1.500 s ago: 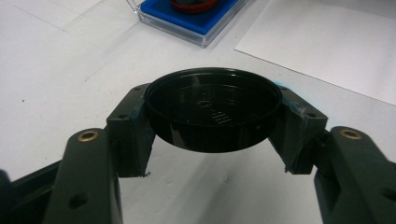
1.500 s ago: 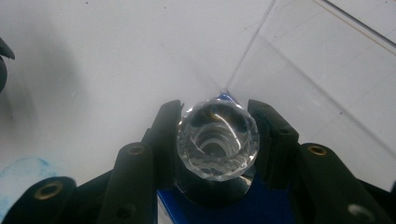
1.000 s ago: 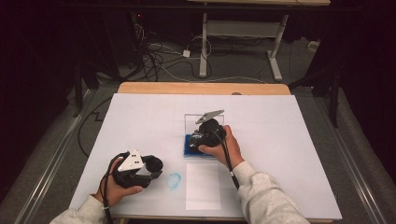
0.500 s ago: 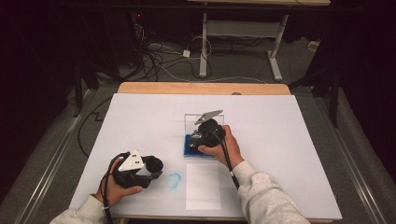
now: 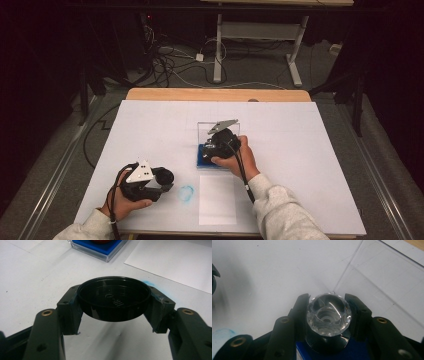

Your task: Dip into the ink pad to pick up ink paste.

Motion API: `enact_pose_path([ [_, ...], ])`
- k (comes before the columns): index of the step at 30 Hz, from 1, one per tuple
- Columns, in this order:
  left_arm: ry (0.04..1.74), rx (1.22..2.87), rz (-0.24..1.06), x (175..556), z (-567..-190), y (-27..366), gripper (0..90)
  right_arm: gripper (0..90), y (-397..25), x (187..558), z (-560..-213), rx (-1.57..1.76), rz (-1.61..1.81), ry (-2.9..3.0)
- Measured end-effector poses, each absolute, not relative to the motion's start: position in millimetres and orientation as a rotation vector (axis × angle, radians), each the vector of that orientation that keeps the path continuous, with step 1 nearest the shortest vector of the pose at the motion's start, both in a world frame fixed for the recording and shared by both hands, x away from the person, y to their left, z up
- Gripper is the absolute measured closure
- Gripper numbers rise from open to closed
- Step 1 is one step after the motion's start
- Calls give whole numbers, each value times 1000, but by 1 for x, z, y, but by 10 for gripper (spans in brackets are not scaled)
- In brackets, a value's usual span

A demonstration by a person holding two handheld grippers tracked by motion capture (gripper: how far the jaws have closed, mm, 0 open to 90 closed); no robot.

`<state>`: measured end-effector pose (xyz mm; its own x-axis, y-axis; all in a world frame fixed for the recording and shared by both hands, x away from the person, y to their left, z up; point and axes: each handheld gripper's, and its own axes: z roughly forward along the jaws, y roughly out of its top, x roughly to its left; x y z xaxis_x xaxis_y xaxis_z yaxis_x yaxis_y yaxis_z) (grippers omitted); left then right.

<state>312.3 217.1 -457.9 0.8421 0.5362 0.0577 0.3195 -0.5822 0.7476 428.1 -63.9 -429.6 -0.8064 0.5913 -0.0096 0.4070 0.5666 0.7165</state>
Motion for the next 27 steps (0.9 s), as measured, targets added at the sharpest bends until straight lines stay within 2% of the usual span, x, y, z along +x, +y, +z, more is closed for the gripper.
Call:
enact_pose_path([
  [27, 615, 2242, 360, 312, -458, 215, 368, 572, -65, 427, -429, 807, 1054, 2567],
])
